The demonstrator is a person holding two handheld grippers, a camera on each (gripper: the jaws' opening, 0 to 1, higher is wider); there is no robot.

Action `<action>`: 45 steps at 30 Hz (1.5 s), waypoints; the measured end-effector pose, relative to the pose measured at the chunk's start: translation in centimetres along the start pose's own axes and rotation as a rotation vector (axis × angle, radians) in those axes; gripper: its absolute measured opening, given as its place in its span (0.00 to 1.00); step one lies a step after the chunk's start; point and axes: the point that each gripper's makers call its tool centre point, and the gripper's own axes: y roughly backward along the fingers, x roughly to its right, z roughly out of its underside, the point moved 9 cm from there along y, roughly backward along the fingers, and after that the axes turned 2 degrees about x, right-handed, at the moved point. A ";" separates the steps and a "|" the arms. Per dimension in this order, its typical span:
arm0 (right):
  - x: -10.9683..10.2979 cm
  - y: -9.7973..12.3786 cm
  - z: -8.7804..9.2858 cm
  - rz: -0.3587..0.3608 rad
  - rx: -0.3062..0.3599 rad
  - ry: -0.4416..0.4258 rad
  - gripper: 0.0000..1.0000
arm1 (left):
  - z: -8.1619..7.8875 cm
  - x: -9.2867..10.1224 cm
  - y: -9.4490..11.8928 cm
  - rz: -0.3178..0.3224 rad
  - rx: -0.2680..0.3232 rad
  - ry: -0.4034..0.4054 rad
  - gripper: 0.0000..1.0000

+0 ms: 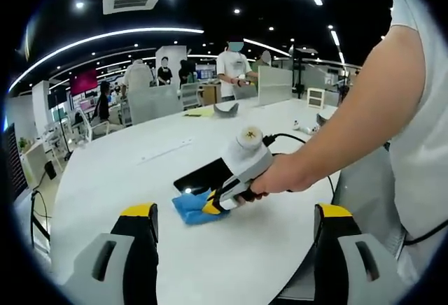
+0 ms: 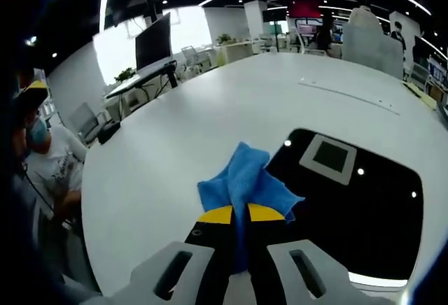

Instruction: Wipe the mirror surface with the cleaning cloth until all visible marks leave the cleaned area.

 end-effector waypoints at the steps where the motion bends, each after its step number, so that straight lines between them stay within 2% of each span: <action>1: 0.0 0.0 0.0 0.000 0.000 0.001 0.01 | 0.0 0.0 0.0 0.000 0.000 -0.001 0.93; 10: 0.1 0.0 0.0 -0.006 0.003 -0.011 0.01 | -0.2 0.1 -0.1 0.002 0.006 0.000 0.93; 27: 0.2 0.0 0.1 -0.013 0.021 -0.015 0.01 | 0.3 0.7 0.4 -0.010 -0.022 0.011 0.93; 33: 0.2 0.1 0.2 -0.018 0.020 -0.015 0.01 | -0.1 1.0 0.6 -0.025 -0.014 0.018 0.93; 36: 0.0 0.4 0.3 -0.028 0.007 0.043 0.01 | 0.0 1.2 0.6 -0.033 -0.009 0.026 0.93; 39: 0.3 0.6 0.4 -0.038 0.007 0.005 0.01 | 0.1 1.5 0.5 -0.045 -0.013 0.028 0.93; 45: 0.3 0.7 0.5 -0.054 -0.002 0.026 0.00 | -0.7 2.3 0.4 -0.076 -0.003 0.055 0.93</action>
